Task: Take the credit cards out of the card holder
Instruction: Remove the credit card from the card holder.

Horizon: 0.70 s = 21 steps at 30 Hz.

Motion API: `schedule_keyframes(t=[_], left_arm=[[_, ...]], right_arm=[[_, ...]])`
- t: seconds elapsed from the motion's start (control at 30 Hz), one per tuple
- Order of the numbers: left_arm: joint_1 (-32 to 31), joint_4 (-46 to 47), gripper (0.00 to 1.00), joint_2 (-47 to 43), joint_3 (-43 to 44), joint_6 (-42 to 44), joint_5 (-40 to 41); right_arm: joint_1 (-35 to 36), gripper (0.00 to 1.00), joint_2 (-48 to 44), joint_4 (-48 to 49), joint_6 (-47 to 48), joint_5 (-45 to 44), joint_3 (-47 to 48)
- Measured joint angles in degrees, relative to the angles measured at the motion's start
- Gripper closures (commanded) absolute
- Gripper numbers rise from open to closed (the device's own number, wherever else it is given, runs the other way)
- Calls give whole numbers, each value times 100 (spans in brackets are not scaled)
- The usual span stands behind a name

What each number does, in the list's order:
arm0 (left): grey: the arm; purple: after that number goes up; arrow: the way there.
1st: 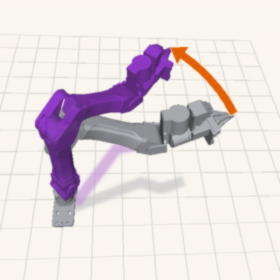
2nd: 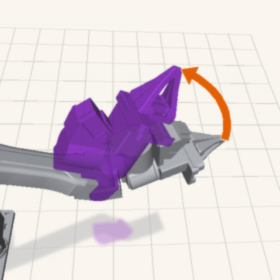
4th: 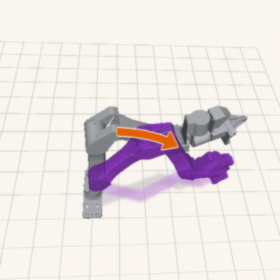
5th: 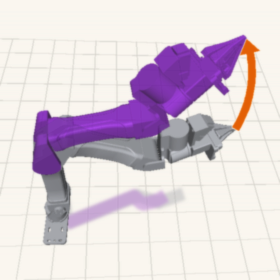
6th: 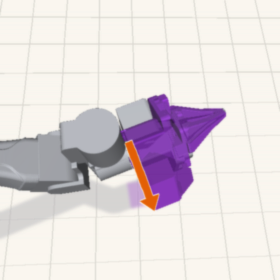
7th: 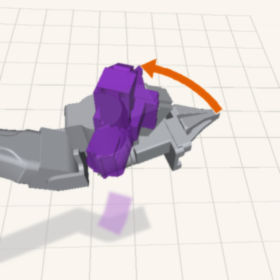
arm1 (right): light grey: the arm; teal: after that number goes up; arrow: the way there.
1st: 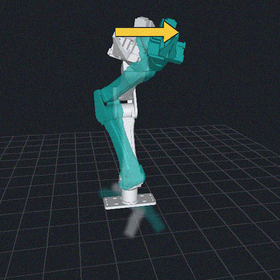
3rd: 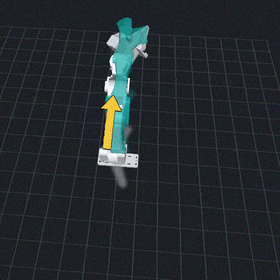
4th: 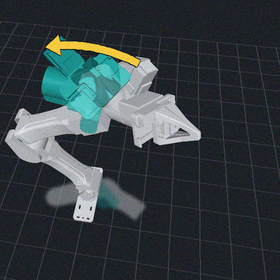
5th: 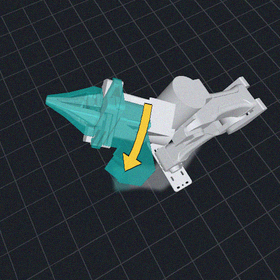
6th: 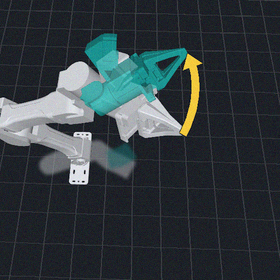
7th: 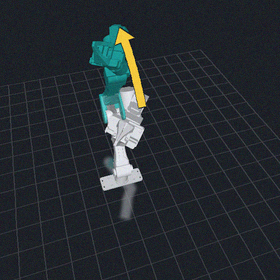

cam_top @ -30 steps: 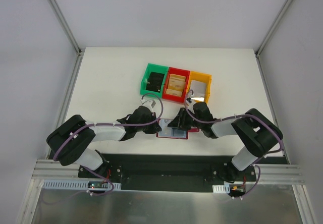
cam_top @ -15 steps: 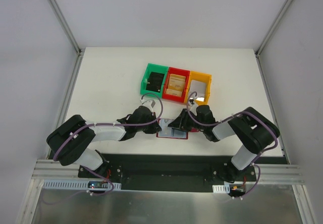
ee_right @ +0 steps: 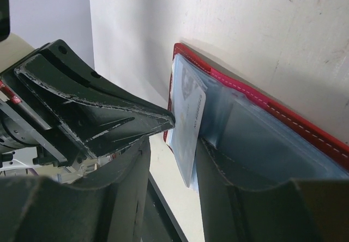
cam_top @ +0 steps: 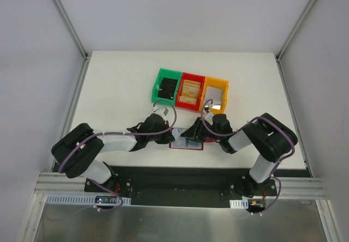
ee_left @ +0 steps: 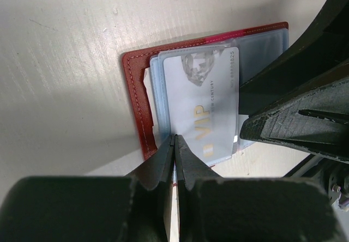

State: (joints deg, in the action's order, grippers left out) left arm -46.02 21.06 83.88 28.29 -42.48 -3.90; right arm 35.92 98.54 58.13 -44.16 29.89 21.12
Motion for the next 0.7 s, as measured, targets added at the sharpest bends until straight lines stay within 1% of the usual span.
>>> schedule_keyframes(t=[0.7], left_arm=[[0, 118, 100, 125, 61, -11, -164]], right_arm=[[17, 59, 262, 275, -170, 232, 70]])
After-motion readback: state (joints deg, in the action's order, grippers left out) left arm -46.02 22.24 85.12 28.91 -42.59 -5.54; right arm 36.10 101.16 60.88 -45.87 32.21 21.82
